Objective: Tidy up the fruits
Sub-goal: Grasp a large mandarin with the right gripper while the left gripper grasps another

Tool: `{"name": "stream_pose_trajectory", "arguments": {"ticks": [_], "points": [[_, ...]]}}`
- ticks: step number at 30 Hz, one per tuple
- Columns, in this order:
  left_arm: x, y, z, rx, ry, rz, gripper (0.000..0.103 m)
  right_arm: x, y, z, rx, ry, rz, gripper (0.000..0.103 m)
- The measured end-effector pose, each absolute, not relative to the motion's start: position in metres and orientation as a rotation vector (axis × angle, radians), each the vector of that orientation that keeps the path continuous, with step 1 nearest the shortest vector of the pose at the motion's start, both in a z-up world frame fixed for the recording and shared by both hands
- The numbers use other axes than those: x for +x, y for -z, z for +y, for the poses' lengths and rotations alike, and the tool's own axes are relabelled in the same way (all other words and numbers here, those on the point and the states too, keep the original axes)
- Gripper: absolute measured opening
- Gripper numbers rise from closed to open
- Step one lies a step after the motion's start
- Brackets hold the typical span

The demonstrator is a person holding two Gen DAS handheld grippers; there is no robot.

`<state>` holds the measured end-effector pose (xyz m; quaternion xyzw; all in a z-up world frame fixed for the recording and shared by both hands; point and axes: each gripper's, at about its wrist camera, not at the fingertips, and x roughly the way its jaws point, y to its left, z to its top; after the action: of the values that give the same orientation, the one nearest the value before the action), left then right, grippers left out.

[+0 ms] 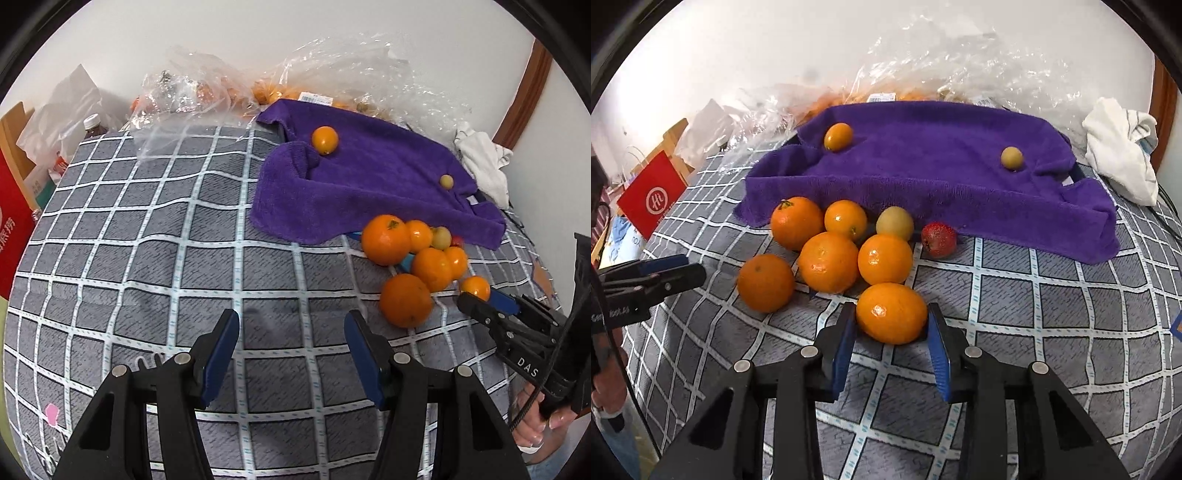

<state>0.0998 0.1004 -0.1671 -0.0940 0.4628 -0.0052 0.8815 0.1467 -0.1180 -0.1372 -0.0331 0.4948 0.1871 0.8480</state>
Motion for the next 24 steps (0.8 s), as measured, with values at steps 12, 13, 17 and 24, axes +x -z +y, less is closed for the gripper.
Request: {"name": "stream_pose_trajectory", "arguments": {"ticks": [12,13,17,24], "points": [[0.112,0.165,0.05,-0.183,0.147,0.95,0.057,0.131,0.114,-0.179,-0.037,-0.291,0.992,0.037],[0.113,0.166,0.046,-0.175,0.154,0.951,0.057,0.13,0.115,-0.184,-0.031,-0.282,0.996,0.037],[0.118,0.173,0.035,-0.137,0.142,0.961,0.057,0.13,0.12,-0.196,-0.01,-0.262,1.011,0.037],[0.124,0.182,0.022,-0.066,0.102,0.96,0.057,0.132,0.124,-0.202,0.006,-0.244,1.023,0.037]]}}
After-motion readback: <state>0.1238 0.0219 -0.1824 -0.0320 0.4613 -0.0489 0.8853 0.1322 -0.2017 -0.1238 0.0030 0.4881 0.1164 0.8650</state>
